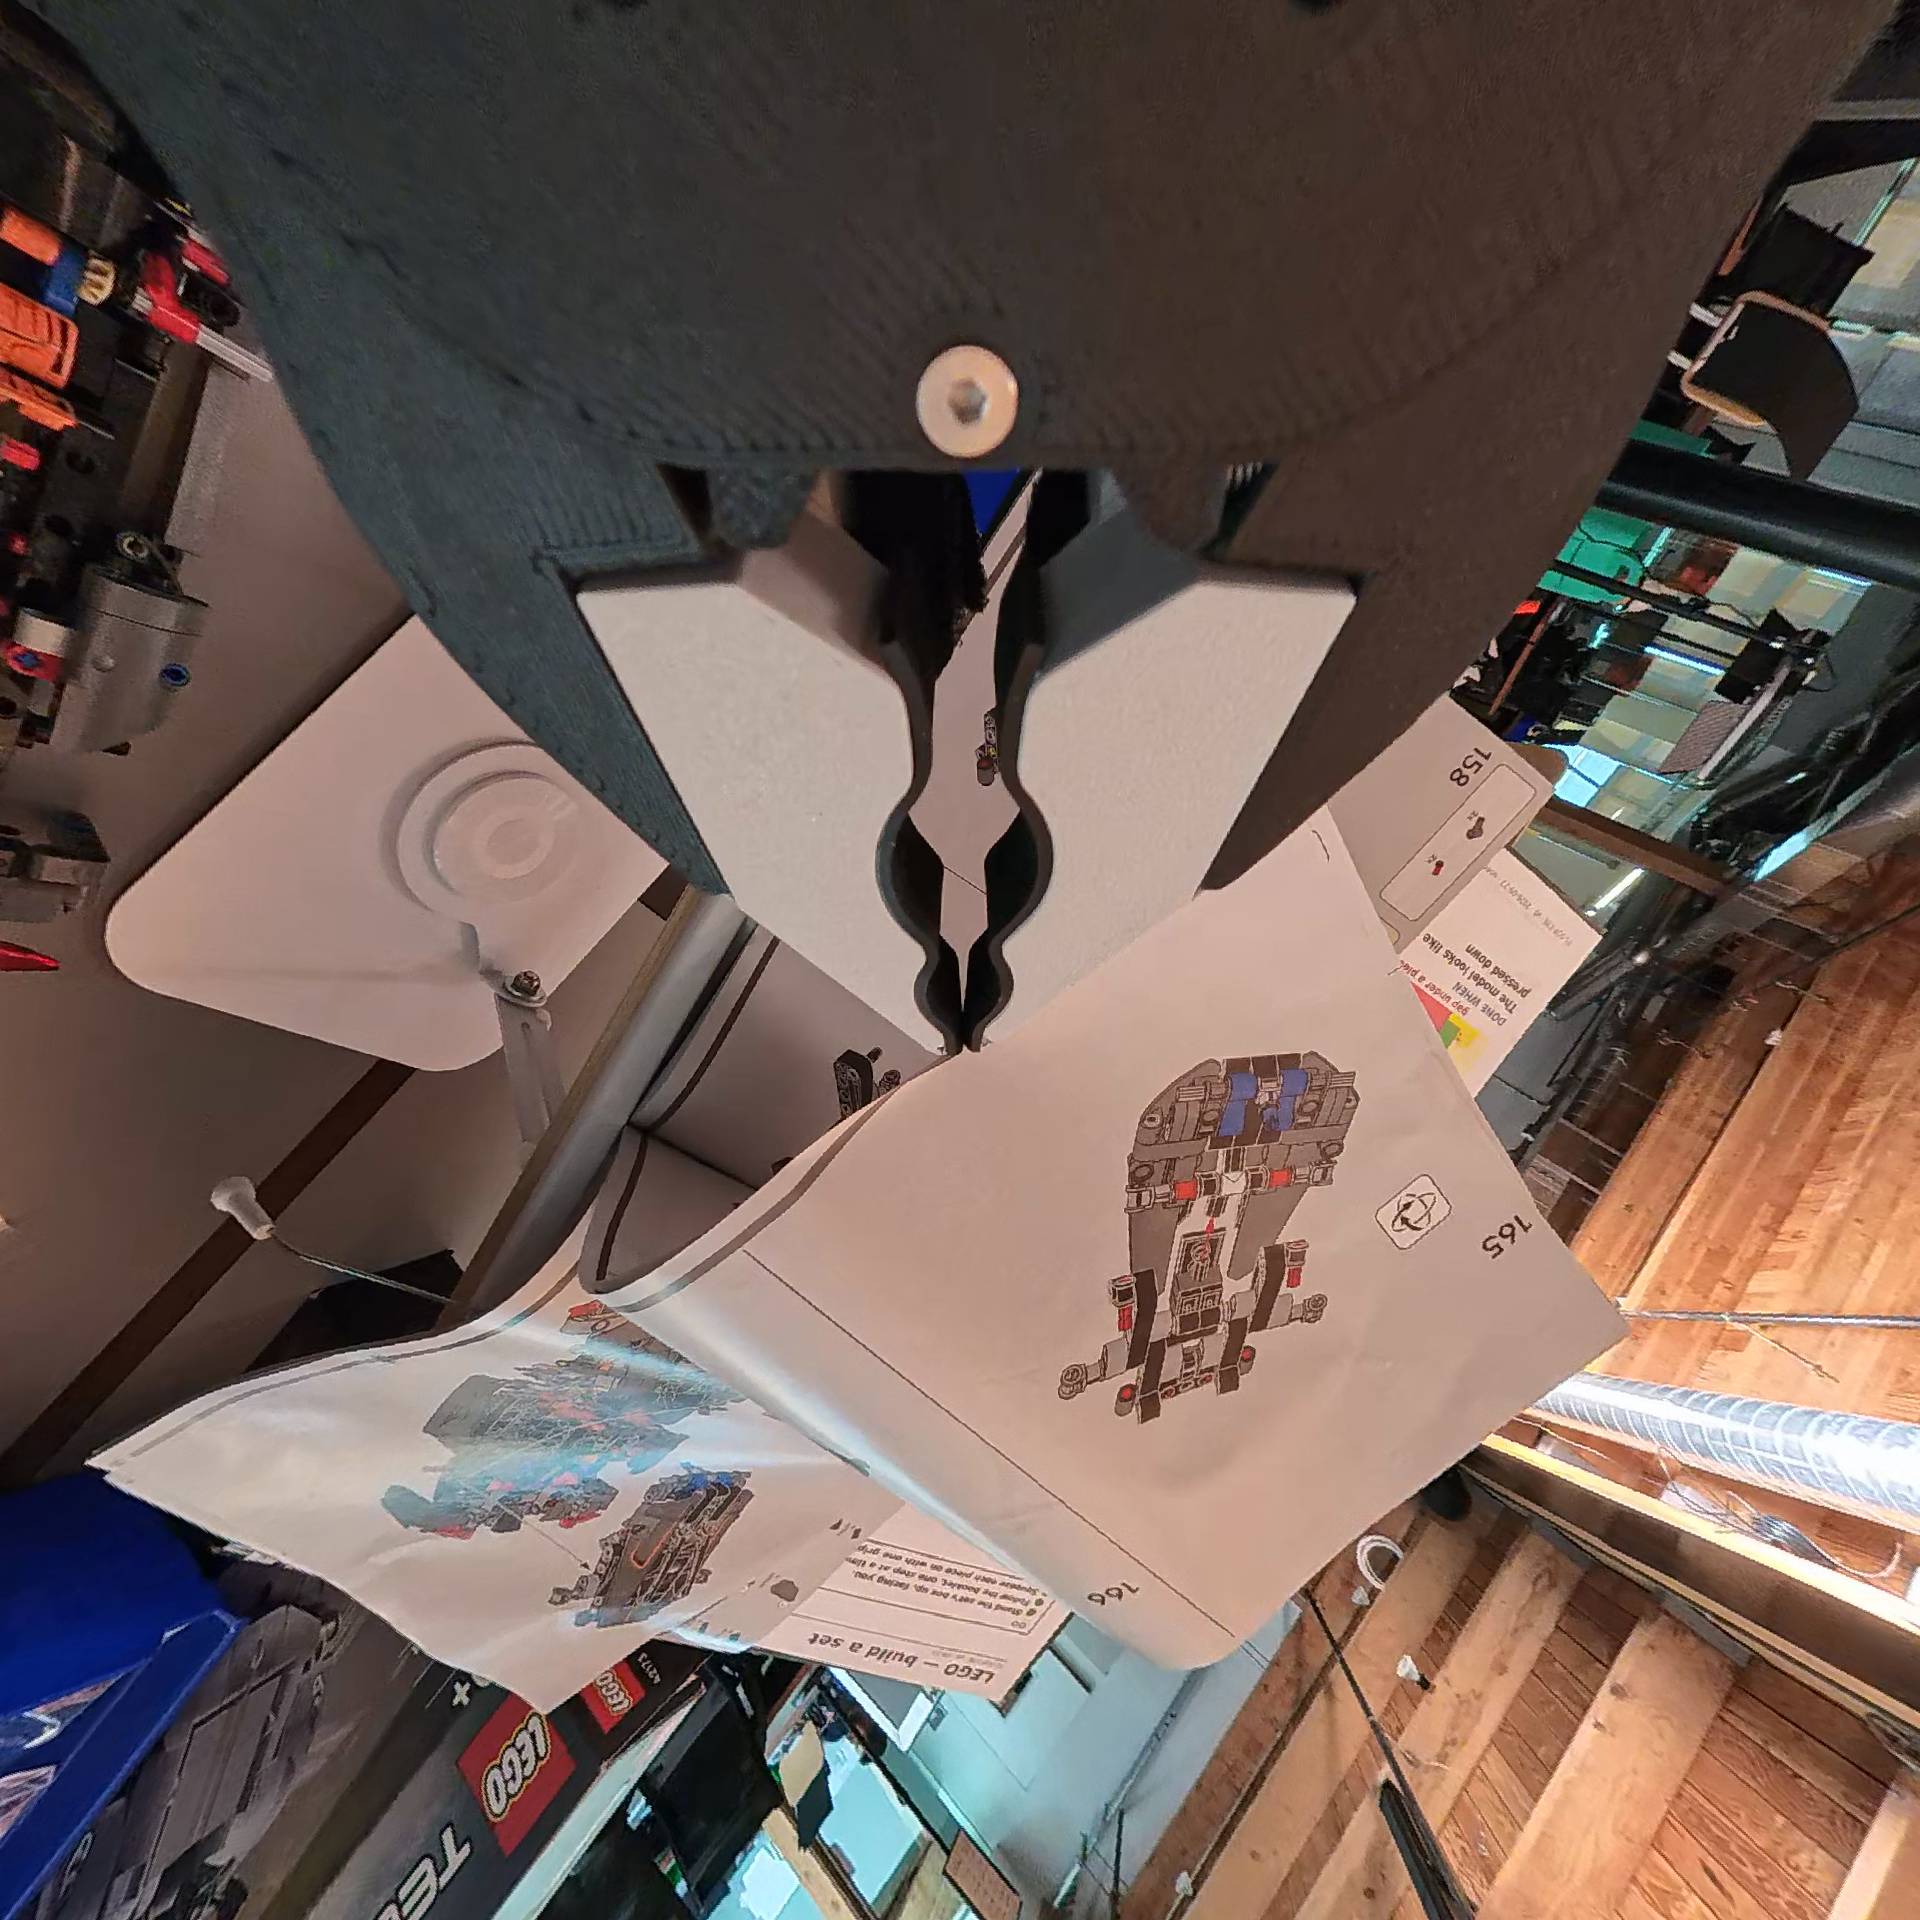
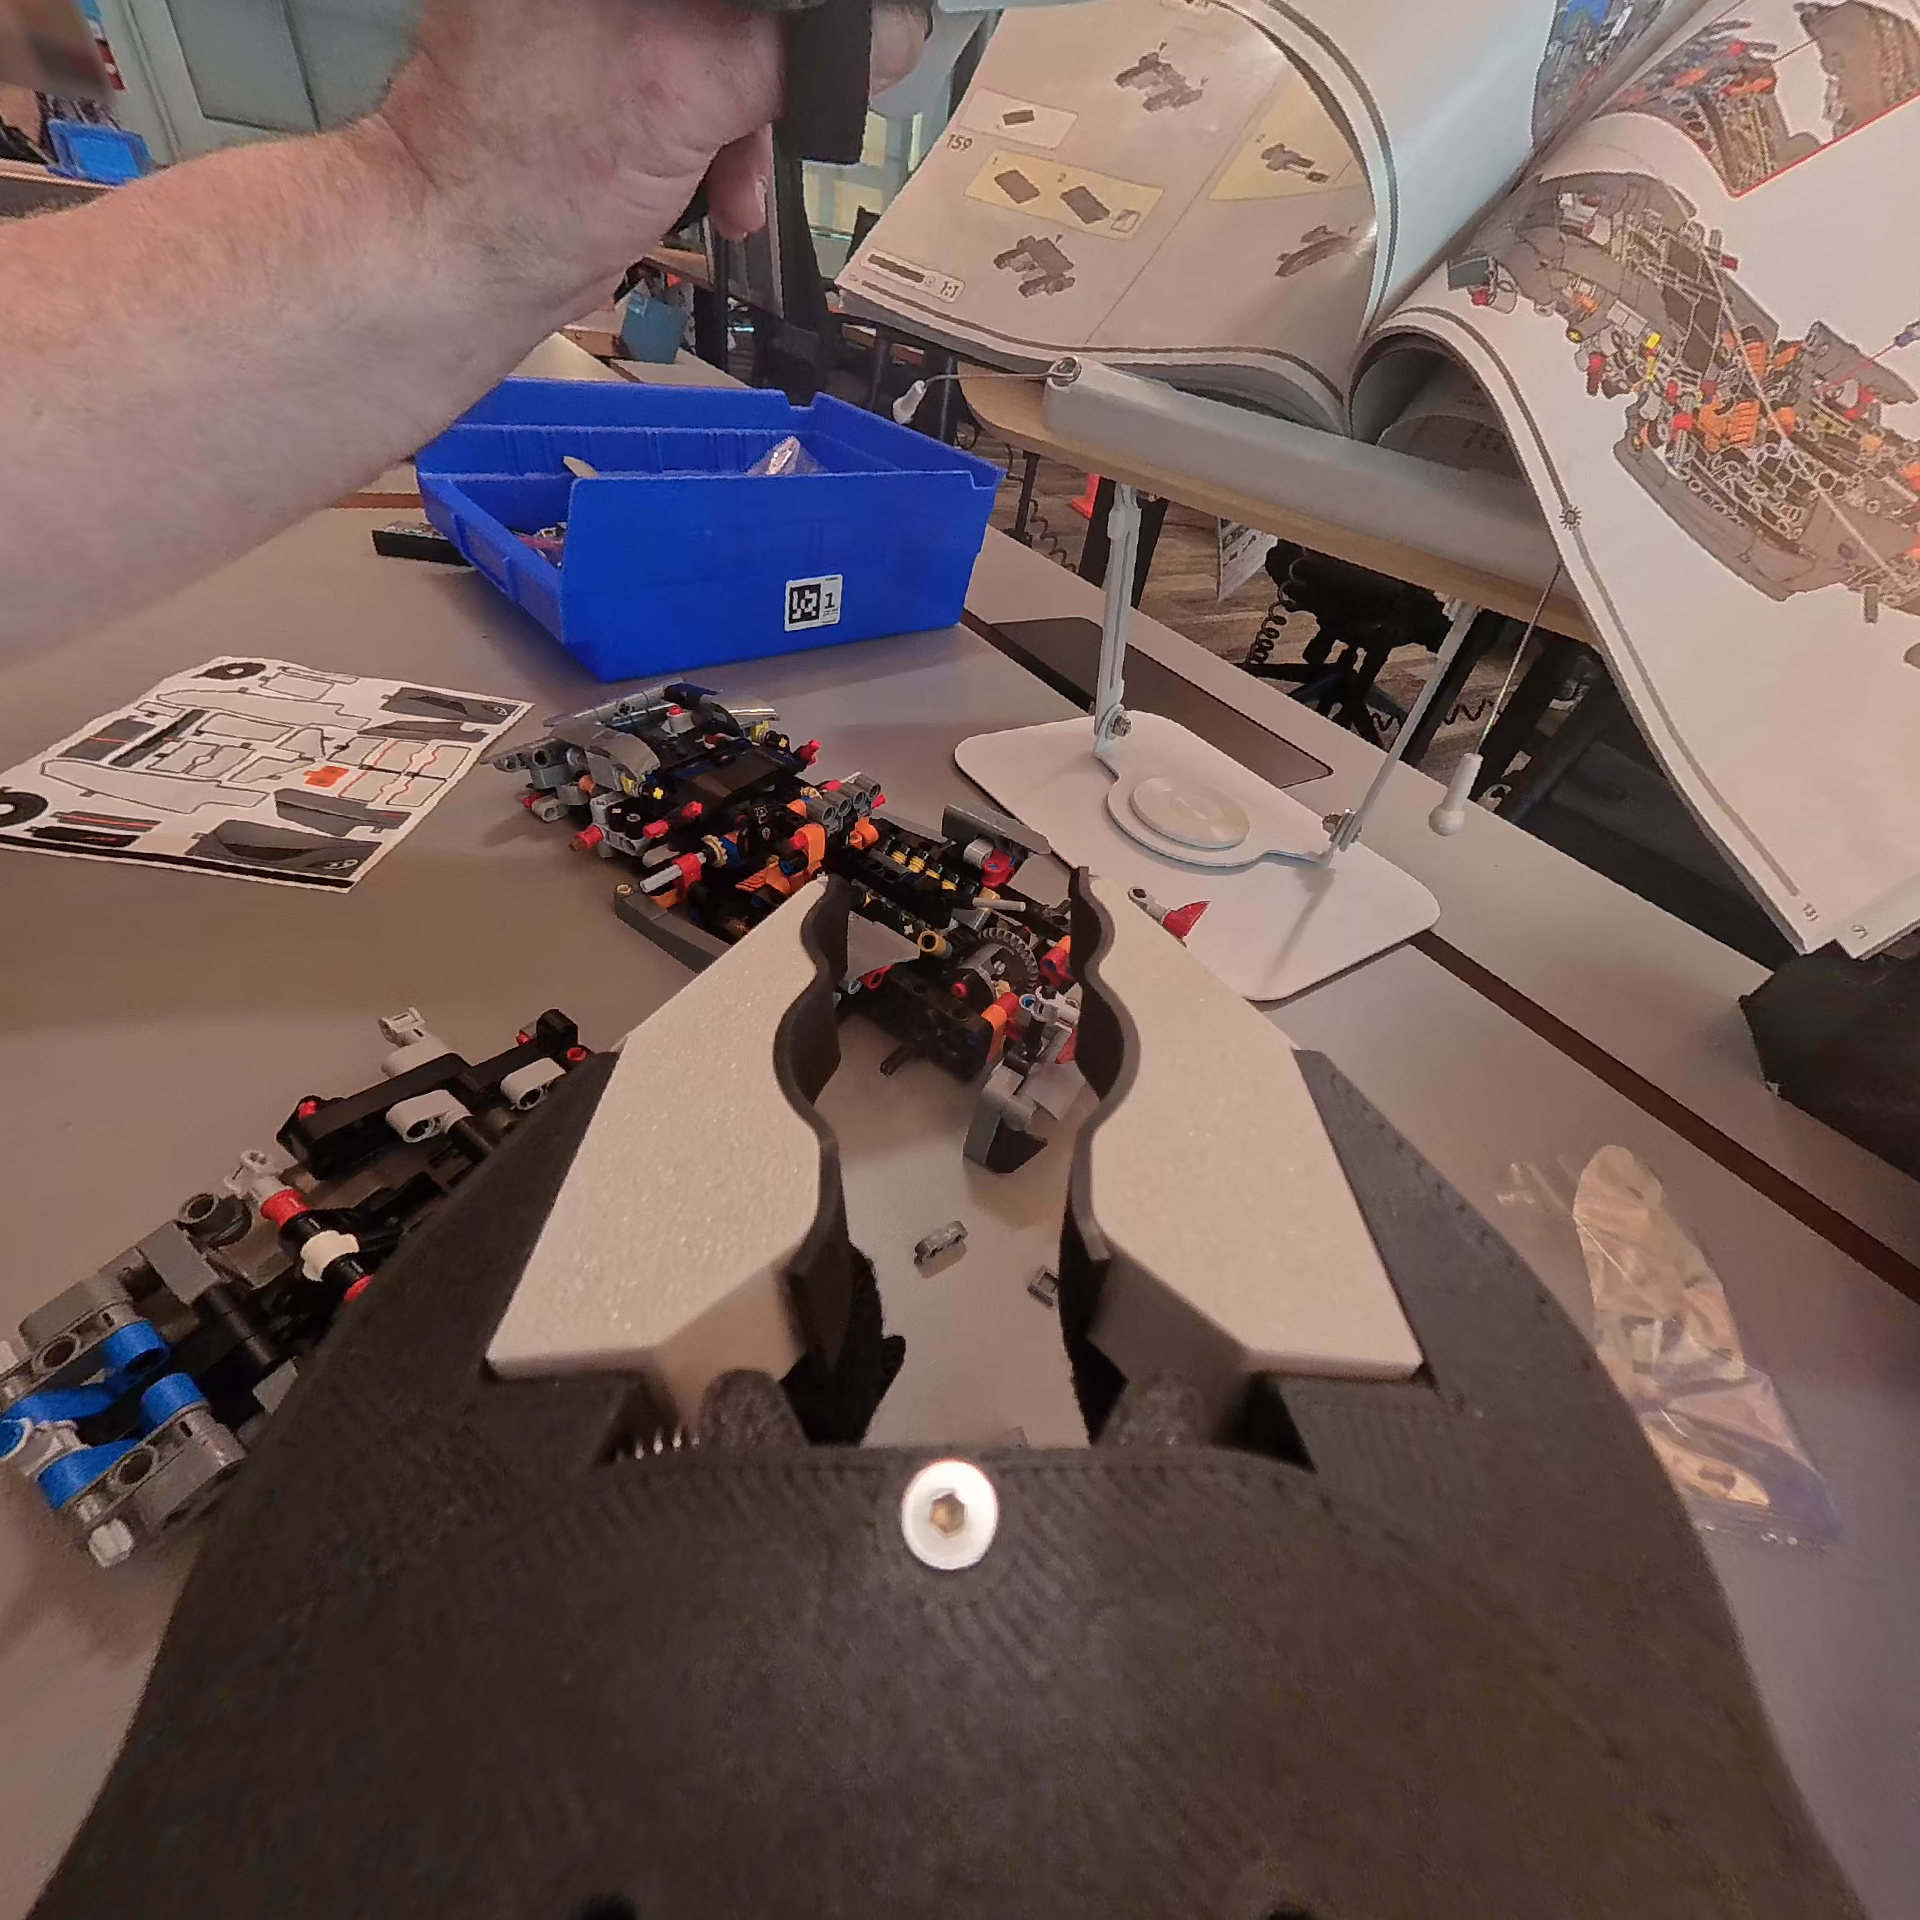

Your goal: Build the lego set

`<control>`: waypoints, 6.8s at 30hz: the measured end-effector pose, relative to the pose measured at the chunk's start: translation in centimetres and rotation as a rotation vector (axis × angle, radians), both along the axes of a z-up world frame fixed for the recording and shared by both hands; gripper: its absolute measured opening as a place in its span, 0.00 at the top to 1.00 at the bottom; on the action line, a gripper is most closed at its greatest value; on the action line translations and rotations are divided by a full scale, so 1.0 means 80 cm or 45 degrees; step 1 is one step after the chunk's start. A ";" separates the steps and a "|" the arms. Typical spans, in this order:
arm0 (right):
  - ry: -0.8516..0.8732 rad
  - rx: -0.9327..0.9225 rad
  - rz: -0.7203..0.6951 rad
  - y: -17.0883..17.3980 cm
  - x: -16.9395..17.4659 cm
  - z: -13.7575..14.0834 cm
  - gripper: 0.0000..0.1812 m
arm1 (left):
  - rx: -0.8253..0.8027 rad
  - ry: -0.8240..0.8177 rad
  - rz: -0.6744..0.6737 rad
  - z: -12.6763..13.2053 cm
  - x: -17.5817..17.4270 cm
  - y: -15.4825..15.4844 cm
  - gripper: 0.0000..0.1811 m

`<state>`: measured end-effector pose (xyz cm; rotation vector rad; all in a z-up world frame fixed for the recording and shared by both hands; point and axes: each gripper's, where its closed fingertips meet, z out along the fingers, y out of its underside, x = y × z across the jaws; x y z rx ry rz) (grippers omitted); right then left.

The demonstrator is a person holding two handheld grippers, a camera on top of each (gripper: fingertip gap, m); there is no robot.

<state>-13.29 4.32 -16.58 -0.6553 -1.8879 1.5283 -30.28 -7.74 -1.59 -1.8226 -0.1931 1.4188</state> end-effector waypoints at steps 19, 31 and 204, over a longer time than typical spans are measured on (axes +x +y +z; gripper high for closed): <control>0.004 0.000 -0.006 0.002 0.000 0.001 0.78 | -0.010 0.026 -0.053 0.010 0.002 0.031 1.00; 0.014 -0.005 -0.010 0.004 0.001 0.005 0.78 | -0.024 0.053 -0.097 0.020 0.005 0.059 1.00; 0.086 0.225 0.201 -0.222 -0.152 0.187 1.00 | 0.744 -0.889 -0.699 -0.020 0.030 -0.064 0.61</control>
